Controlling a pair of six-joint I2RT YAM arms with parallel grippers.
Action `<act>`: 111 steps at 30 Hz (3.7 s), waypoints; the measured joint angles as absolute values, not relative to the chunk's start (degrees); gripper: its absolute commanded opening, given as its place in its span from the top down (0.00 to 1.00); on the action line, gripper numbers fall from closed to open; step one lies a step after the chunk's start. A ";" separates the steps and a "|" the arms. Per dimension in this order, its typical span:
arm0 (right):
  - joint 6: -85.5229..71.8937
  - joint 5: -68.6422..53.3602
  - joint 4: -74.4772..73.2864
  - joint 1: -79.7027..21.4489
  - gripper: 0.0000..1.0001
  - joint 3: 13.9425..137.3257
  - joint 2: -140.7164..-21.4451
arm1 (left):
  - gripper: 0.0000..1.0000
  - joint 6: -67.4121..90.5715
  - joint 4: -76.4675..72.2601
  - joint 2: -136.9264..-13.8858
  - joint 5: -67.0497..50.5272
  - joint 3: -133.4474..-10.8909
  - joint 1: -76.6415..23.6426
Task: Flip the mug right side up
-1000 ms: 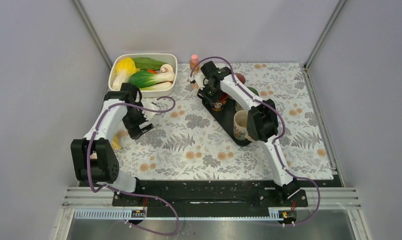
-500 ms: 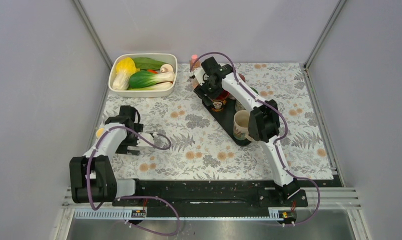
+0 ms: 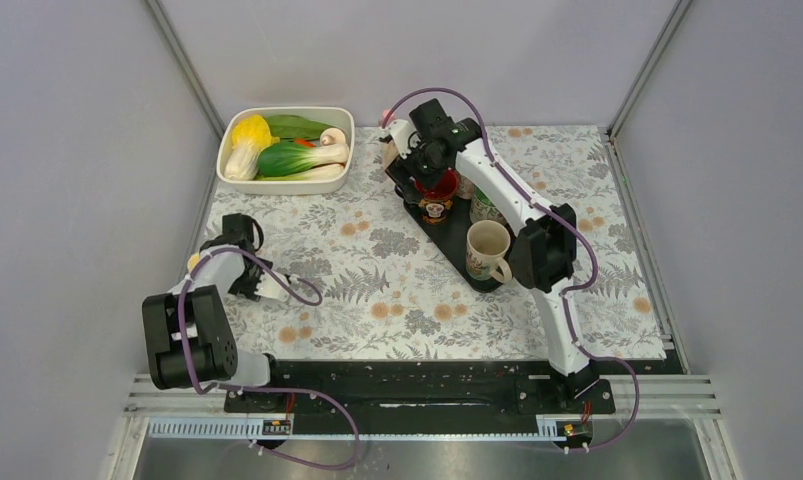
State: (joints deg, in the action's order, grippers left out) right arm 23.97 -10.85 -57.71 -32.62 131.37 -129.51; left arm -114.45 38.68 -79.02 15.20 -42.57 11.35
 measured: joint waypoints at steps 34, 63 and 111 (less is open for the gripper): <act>-3.18 -29.69 -10.81 -39.81 0.00 83.18 -90.30 | 1.00 -26.11 40.45 -80.86 -42.41 -81.41 2.72; 27.31 -28.99 -19.25 -41.67 1.00 80.60 -93.17 | 0.01 -7.14 40.32 -73.49 -45.39 -86.85 3.07; 80.71 -12.75 -63.31 -30.48 0.41 101.91 -117.51 | 0.01 -14.22 39.66 -72.42 -36.58 -75.48 7.70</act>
State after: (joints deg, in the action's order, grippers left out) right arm 80.71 -12.75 -63.31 -30.48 101.91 -117.51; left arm -14.22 39.66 -72.42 -36.58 -75.48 7.70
